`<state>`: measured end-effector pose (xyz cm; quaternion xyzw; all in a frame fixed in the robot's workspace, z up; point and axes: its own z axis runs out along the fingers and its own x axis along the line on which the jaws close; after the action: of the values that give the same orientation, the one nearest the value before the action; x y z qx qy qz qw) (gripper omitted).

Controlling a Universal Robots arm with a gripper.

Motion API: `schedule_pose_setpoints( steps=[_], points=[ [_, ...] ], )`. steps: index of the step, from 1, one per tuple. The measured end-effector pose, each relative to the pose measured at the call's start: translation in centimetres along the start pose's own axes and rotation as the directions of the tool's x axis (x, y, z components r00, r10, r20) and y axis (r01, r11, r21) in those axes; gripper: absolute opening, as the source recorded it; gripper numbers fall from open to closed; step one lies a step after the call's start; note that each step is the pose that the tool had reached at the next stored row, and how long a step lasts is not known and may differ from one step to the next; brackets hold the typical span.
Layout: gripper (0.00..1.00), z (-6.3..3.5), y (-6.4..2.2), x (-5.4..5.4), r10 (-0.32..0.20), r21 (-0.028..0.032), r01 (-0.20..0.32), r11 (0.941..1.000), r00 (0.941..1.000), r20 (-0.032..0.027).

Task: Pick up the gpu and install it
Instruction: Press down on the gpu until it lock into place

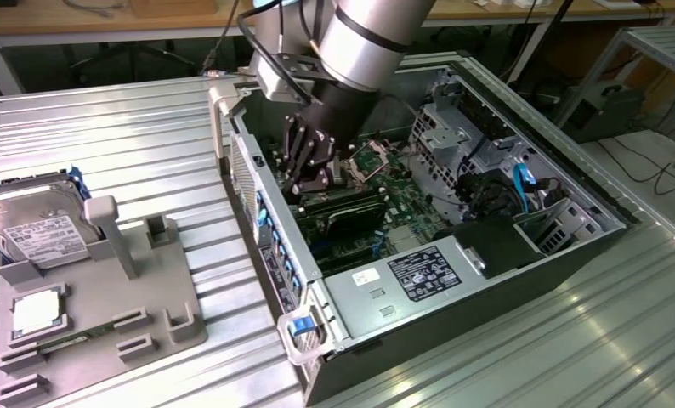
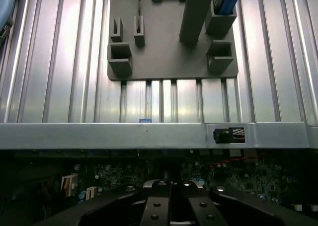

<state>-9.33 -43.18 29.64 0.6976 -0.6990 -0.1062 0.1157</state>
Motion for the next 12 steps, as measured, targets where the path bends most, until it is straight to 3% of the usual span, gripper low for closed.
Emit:
schedule_pose_setpoints(
  steps=[4, 12],
  points=[
    [0.11, 0.14, 0.39, -0.01, 0.000, 0.0000, 0.000, 1.0000, 1.0000, -0.0003],
    [0.11, 0.16, 0.40, 0.32, 0.000, 0.0001, 0.000, 1.0000, 1.0000, -0.0003]
  ],
)
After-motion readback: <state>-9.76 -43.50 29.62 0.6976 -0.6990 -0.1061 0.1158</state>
